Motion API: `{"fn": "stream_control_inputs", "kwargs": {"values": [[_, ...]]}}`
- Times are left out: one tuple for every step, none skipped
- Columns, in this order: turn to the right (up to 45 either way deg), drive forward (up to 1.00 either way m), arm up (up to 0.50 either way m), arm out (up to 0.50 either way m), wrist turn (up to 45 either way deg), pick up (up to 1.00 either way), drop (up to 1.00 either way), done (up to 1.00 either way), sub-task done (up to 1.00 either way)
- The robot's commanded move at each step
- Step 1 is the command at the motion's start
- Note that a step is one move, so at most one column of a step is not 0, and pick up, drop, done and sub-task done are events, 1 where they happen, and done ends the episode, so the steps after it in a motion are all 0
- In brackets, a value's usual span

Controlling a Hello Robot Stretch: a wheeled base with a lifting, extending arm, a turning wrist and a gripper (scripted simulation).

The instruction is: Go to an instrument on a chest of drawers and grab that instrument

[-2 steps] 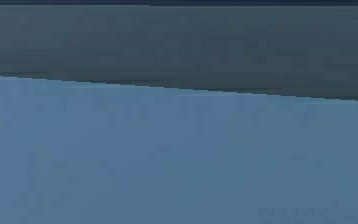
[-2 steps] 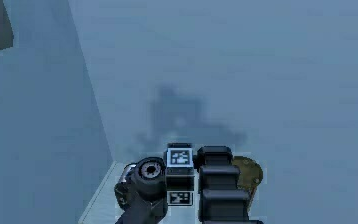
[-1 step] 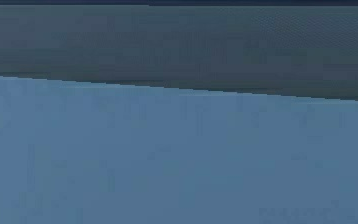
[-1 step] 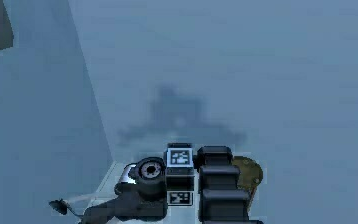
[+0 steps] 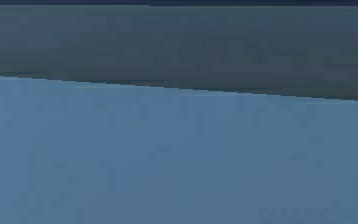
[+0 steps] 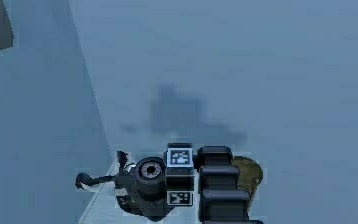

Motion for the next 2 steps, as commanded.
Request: {"fn": "stream_control_inputs", "kwargs": {"values": [[0.0,0.00,0.00,0.00,42.0,0.00,0.00,0.00,0.00],[0.0,0.00,-0.30,0.00,0.0,0.00,0.00,0.00,0.00]]}}
